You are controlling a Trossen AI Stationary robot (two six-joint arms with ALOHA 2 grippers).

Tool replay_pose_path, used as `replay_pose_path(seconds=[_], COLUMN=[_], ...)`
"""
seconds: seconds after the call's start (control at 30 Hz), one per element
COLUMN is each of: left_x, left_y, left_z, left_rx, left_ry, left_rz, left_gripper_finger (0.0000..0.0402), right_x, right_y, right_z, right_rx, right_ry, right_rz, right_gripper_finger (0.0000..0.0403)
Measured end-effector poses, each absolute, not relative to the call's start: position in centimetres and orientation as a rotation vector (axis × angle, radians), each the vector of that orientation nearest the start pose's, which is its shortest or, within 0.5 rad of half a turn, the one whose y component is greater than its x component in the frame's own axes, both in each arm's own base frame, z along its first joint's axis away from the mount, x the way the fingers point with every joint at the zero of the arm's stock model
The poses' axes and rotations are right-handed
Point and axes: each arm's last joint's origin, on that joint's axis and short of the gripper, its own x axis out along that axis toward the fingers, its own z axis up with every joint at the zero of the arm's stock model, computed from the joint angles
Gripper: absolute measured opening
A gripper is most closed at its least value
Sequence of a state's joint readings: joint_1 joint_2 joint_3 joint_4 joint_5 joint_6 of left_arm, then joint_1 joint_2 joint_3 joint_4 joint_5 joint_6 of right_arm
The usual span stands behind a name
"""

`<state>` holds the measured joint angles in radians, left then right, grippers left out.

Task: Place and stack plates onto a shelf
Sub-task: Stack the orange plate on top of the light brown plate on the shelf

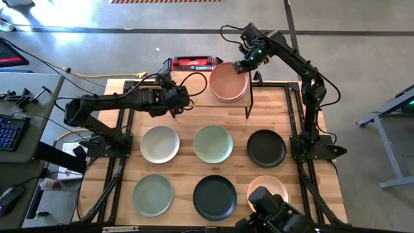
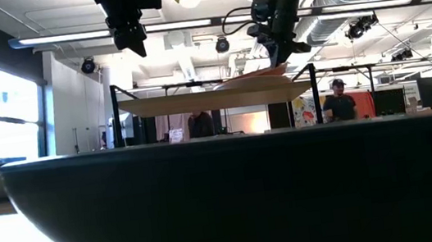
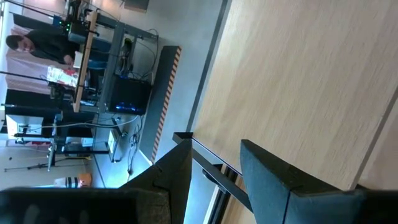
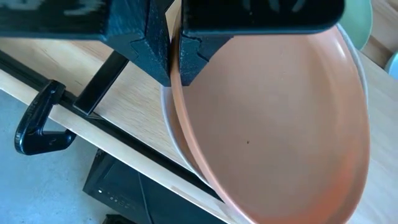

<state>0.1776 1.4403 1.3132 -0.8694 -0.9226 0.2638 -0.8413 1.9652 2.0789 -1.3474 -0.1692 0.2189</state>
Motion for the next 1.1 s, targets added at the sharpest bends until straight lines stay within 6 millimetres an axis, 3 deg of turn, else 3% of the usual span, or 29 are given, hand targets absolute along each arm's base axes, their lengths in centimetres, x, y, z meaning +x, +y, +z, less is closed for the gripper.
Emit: replay_pose_path(seconds=[0.57, 1.1], left_x=[27.41, 27.41], left_y=[7.26, 7.27], left_z=[32.22, 32.22], left_rx=[0.614, 0.621], left_ry=[1.118, 1.122], left_rz=[0.869, 0.865], left_gripper_finger=[0.0127, 0.0127], right_x=[26.21, 26.19], right_y=[-28.76, -28.45], right_z=[34.35, 34.32], right_rx=[0.818, 0.87], right_ry=[1.044, 1.05], right_rz=[-0.772, -0.713], right_gripper_finger=[0.0001, 0.0001])
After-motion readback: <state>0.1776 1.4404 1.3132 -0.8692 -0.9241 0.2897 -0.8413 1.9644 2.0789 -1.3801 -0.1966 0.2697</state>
